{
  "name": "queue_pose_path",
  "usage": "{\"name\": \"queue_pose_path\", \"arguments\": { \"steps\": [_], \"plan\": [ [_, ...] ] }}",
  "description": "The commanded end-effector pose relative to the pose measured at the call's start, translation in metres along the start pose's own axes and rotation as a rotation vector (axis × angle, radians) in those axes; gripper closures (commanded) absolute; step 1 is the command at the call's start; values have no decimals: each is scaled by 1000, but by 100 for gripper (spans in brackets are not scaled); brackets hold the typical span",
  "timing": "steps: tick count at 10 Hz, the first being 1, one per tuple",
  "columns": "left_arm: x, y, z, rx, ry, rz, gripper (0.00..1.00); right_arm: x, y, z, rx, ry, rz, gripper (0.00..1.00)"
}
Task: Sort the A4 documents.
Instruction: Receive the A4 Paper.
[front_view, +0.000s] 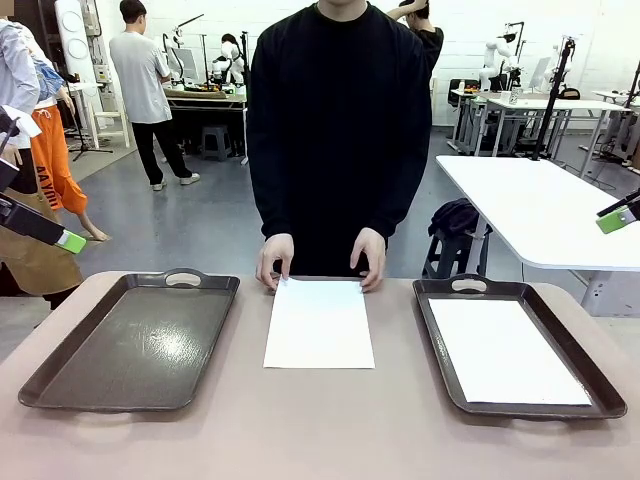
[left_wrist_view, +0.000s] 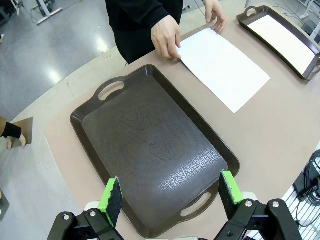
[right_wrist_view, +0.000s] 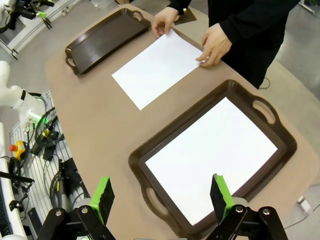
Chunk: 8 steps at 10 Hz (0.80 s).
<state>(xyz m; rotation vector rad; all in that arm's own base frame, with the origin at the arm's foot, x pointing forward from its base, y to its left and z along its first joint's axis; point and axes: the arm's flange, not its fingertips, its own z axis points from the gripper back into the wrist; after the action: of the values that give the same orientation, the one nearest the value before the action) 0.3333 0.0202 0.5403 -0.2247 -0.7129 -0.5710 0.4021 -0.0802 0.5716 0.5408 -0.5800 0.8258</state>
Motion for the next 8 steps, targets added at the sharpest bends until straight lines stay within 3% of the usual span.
{"name": "queue_pose_path", "arguments": {
  "steps": [1,8],
  "plan": [
    [-1,2,0,-1,-3,-2,0,1,0,0,-3,0,2,0],
    [-1,2,0,-1,-3,-2,0,1,0,0,-3,0,2,0]
  ]
}}
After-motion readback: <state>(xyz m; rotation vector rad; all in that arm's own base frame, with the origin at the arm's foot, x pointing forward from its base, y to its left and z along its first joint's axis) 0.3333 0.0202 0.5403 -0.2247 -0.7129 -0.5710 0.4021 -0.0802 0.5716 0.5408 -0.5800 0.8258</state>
